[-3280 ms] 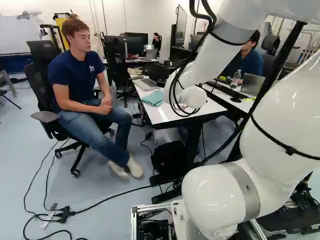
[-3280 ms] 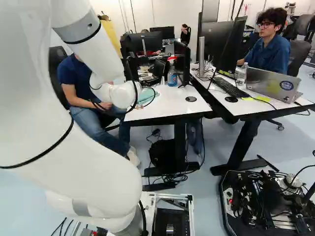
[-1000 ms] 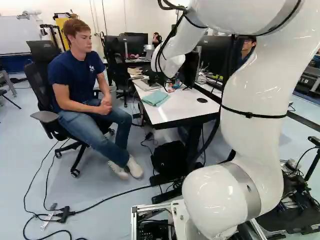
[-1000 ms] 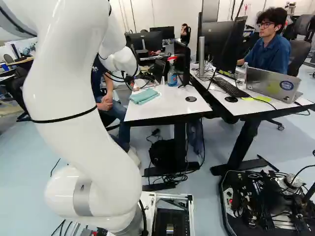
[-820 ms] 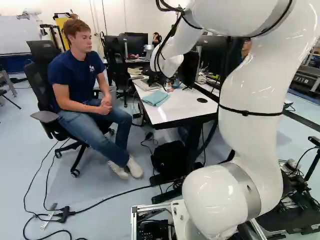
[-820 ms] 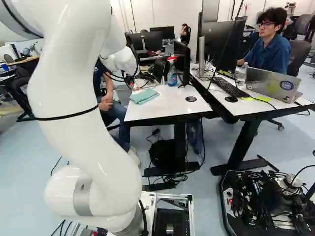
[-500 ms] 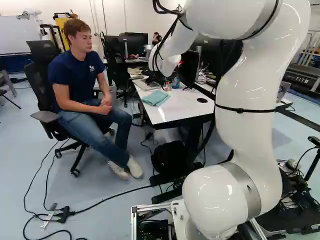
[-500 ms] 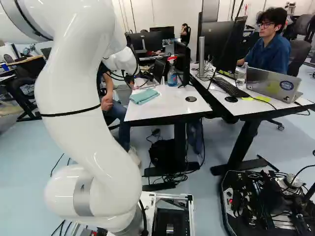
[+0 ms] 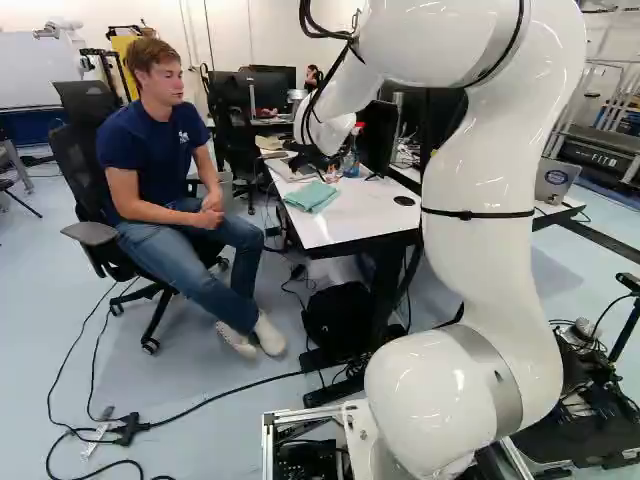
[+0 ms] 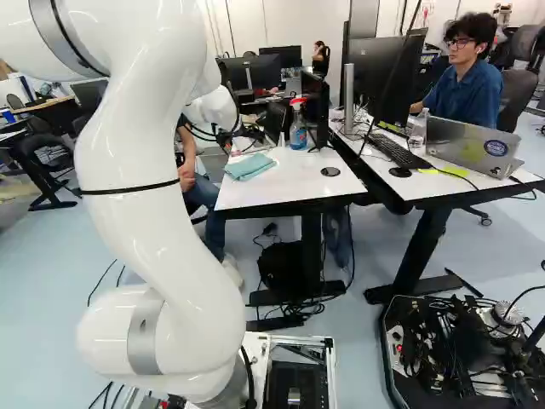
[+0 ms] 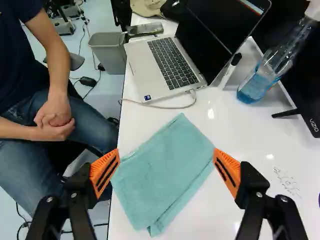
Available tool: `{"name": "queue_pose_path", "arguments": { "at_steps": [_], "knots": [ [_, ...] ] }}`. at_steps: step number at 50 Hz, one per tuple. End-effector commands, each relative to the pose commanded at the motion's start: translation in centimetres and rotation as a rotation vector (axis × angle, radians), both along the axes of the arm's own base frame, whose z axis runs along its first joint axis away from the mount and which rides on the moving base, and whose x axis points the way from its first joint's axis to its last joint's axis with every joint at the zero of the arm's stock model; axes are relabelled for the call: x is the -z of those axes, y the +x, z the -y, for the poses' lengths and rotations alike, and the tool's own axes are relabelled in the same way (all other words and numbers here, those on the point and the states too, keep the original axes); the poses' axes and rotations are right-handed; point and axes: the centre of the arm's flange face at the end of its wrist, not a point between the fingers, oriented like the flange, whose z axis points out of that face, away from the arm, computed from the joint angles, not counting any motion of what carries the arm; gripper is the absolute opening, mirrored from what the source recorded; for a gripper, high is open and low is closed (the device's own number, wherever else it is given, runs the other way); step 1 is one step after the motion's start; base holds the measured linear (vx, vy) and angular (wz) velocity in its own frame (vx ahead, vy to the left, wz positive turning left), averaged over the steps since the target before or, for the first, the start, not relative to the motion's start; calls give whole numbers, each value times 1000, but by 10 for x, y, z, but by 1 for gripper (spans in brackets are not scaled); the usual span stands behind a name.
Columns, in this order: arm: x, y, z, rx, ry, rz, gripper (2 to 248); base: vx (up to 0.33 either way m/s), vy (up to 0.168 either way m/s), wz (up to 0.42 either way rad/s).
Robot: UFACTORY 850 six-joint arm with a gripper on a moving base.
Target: Clean the table with the green towel
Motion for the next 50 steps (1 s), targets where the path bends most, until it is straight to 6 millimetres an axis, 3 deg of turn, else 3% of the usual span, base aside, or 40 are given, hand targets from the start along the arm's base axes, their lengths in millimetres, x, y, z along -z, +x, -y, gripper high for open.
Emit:
{"name": "queue_pose_path", "arguments": {
  "at_steps": [50],
  "knots": [
    [63, 15, -2, 0, -11, -94, 247, 0, 0, 0]
  ]
}}
